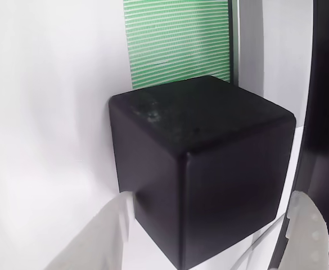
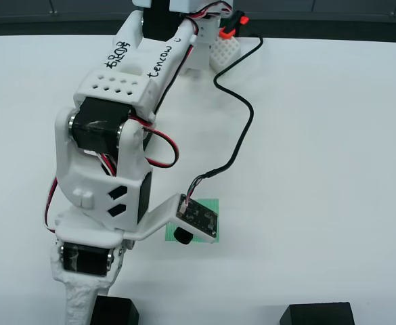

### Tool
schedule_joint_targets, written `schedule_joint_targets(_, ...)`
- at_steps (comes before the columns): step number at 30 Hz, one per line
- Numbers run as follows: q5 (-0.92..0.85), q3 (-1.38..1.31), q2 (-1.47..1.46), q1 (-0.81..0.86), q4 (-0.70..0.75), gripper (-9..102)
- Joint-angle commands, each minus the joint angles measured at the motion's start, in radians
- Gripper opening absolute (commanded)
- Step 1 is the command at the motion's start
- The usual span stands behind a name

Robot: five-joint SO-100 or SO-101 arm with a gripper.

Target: Stack 3 Blocks on the chosen place.

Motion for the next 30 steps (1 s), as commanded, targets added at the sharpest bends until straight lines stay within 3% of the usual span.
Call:
schedule_joint_targets(1,-0.005,-0.051,0.006,-0.003,-0.023,33)
schedule_joint_targets(30,-0.046,-0.066,-0.023,-0.034,0.0,31)
